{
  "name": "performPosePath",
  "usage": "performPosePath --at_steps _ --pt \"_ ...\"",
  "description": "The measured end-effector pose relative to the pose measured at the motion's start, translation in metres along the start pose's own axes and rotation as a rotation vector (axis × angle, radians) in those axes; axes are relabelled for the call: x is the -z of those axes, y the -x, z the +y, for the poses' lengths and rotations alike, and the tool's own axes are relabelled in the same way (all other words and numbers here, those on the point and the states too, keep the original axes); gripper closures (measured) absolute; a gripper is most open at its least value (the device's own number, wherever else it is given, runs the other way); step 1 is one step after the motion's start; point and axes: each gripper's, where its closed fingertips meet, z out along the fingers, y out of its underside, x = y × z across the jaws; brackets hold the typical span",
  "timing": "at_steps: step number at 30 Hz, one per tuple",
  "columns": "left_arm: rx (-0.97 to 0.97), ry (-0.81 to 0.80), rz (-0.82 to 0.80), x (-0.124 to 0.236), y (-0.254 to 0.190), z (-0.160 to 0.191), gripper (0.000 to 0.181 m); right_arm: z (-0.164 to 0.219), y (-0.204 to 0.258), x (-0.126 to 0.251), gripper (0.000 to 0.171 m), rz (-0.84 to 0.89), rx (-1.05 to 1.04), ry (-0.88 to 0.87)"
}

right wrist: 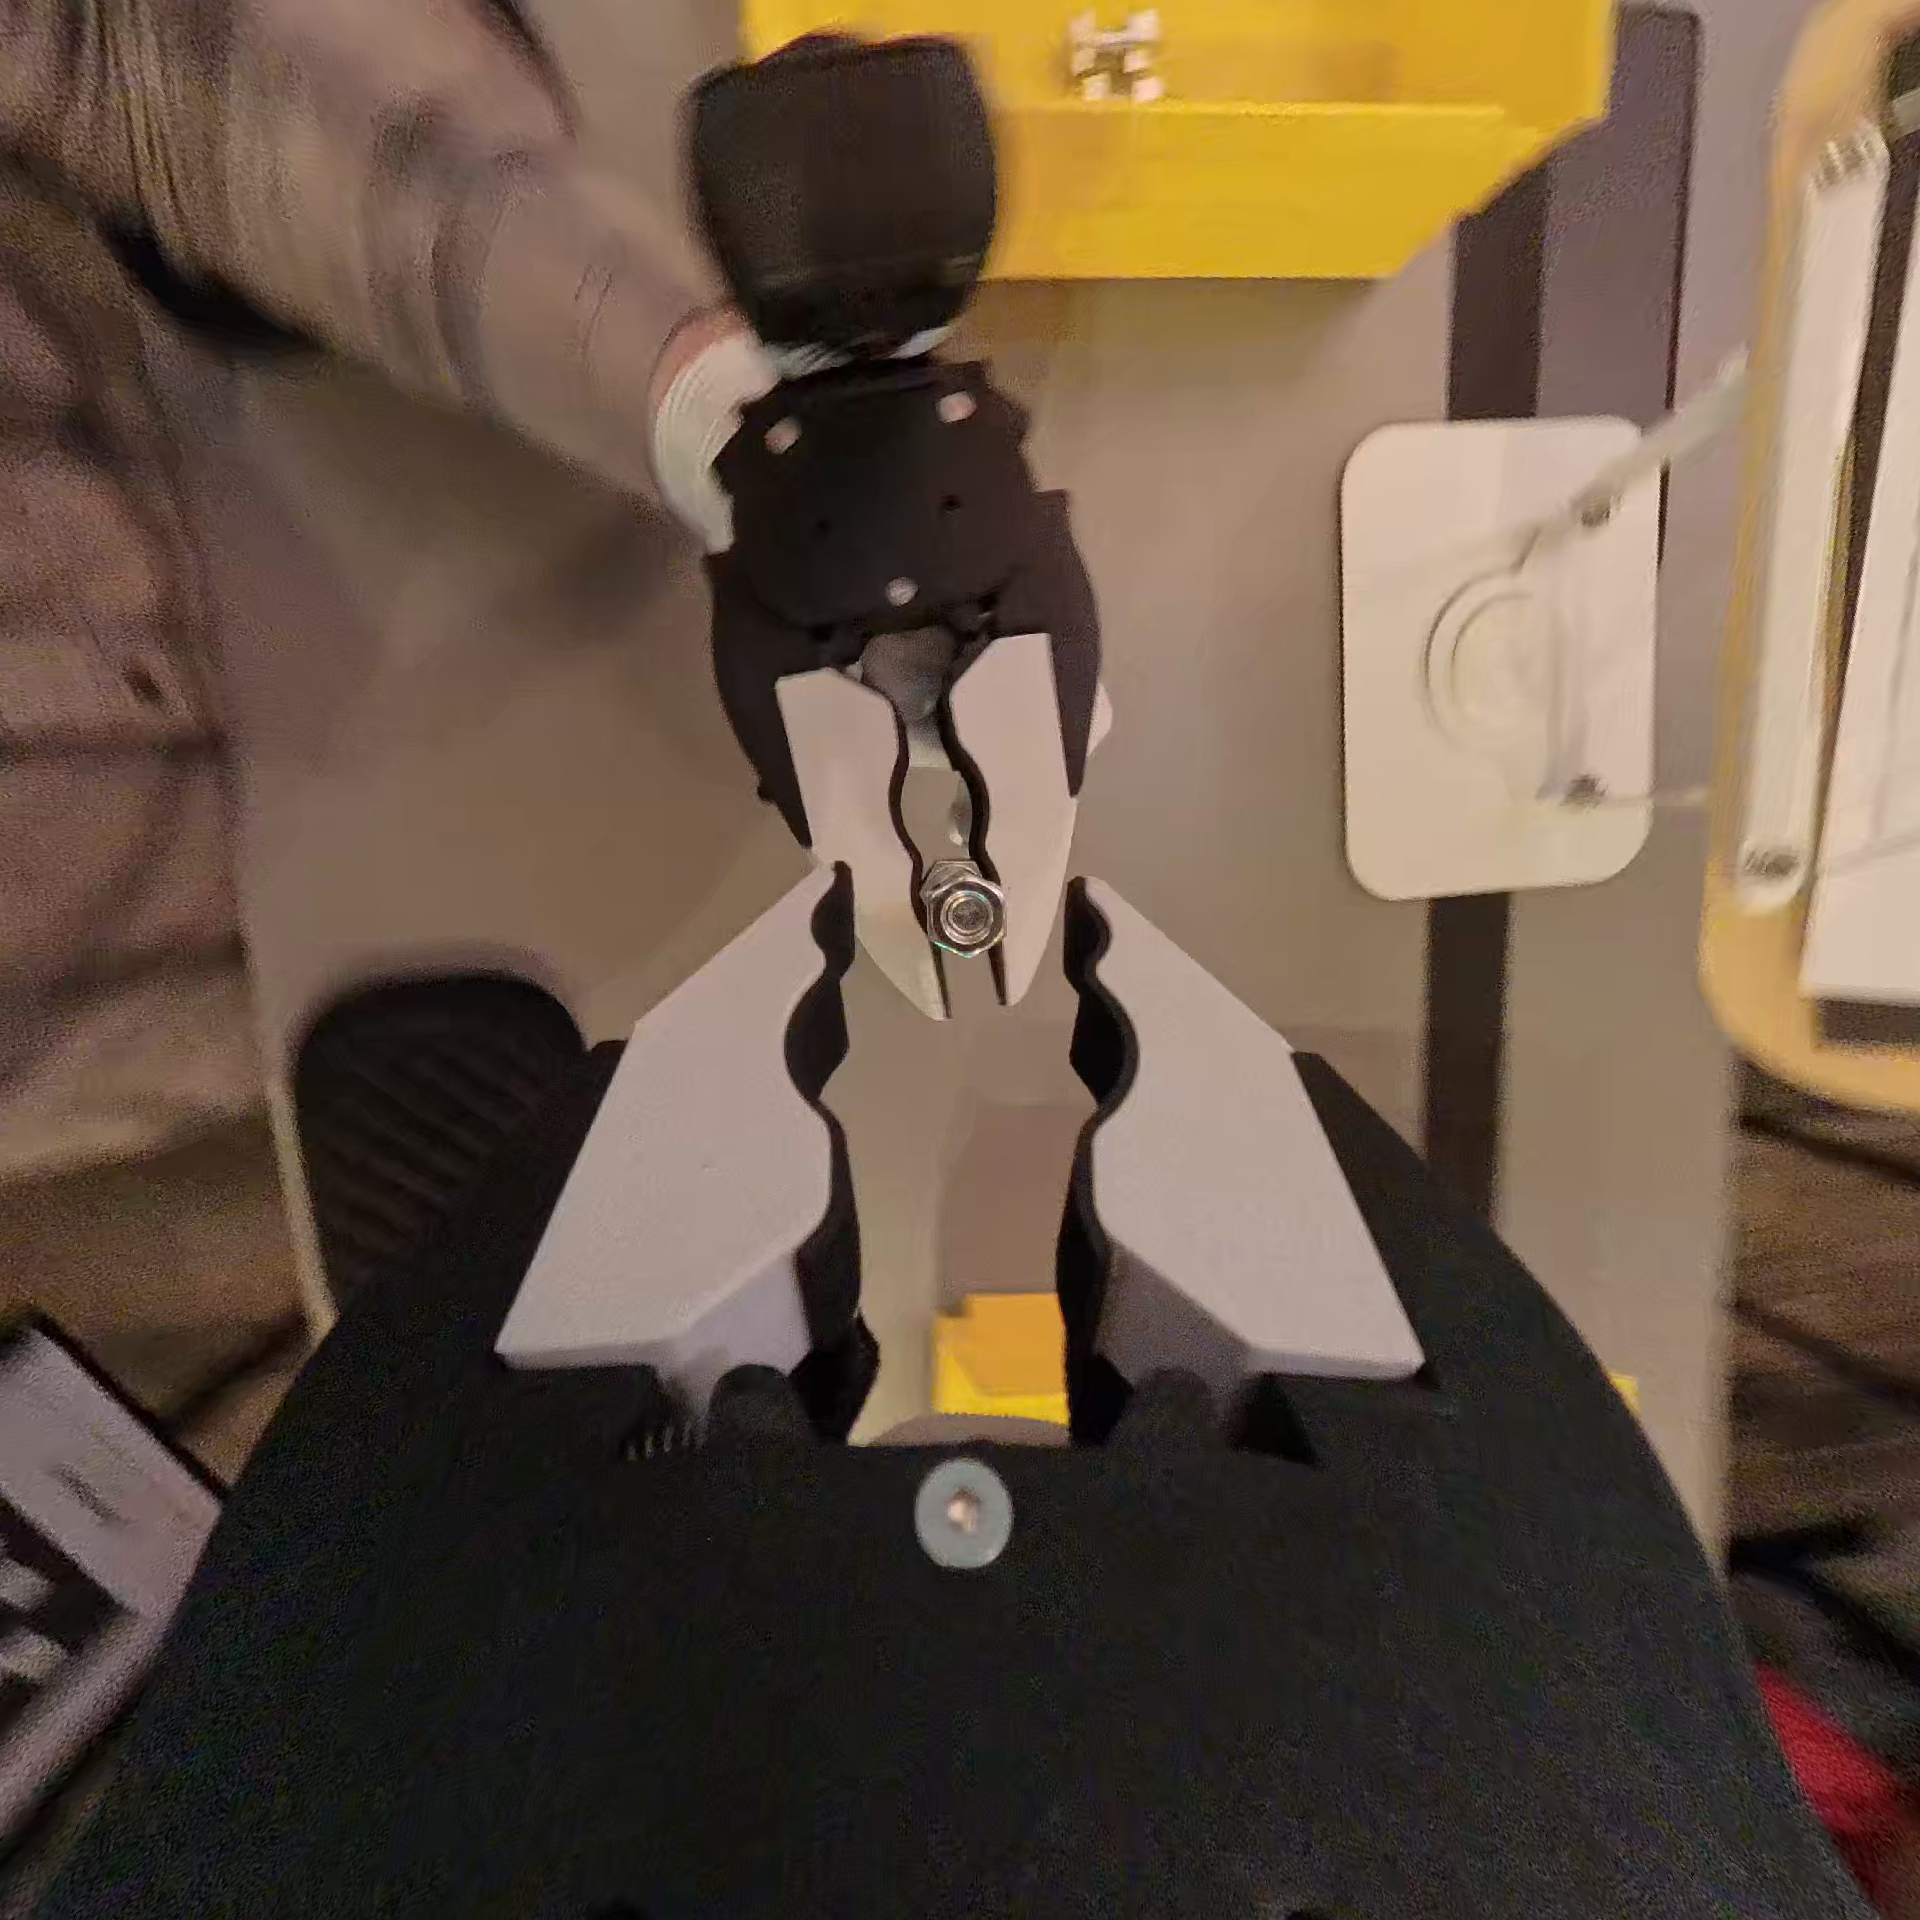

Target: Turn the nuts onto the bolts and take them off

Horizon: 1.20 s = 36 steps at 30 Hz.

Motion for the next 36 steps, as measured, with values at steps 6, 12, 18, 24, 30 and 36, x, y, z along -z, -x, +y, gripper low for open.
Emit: performPosePath --at_steps 6,12,18,24,30,36 --pt "-0.024 0.014 -0.104 -0.002 0.012 0.003 0.167 0.016 -0.002 -0.01 0.132 -0.008 -0.246 -0.021" --pt "-0.07 0.032 -0.175 -0.001 0.018 0.002 0.167 0.018 -0.006 -0.018 0.14 0.007 -0.35 -0.059" --pt "-0.087 0.039 -0.186 -0.002 0.018 0.002 0.167 0.015 -0.012 -0.02 0.156 0.02 -0.358 -0.082" --pt "-0.071 0.031 -0.162 -0.002 0.016 0.001 0.167 0.013 -0.01 -0.02 0.156 0.022 -0.227 -0.071" --pt "-0.07 0.035 -0.109 -0.002 0.009 0.002 0.167 0.014 -0.004 -0.02 0.155 0.024 0.049 0.012" --pt "-0.032 0.021 -0.009 -0.002 -0.003 -0.001 0.167 0.016 0.004 -0.015 0.156 0.01 0.413 0.102"
